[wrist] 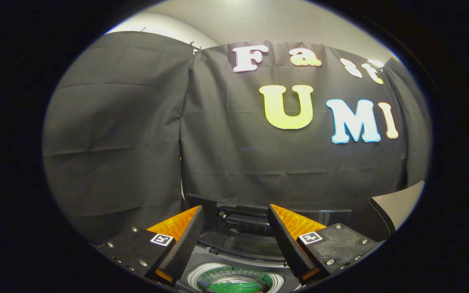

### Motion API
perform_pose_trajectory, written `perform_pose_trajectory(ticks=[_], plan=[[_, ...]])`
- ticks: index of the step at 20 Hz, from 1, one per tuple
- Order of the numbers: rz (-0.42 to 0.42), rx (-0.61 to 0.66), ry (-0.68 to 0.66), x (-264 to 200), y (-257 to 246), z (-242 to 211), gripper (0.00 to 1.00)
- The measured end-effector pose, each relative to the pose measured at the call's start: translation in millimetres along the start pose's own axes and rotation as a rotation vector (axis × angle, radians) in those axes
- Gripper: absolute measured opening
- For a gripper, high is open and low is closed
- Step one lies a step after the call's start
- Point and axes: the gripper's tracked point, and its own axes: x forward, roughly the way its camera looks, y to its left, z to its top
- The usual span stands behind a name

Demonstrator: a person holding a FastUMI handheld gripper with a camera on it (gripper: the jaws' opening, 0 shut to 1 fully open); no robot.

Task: Put the clothes into the washing machine and then close the washing machine lid.

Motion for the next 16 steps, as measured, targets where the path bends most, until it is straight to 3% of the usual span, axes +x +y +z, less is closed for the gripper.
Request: perform_pose_trajectory(ticks=[8,16], plan=[[-0.118,0.053,0.11,86.5,-24.8,18.6,0.96],[-0.177,0.088,0.371,133.9,-38.1,-30.1,0.97]])
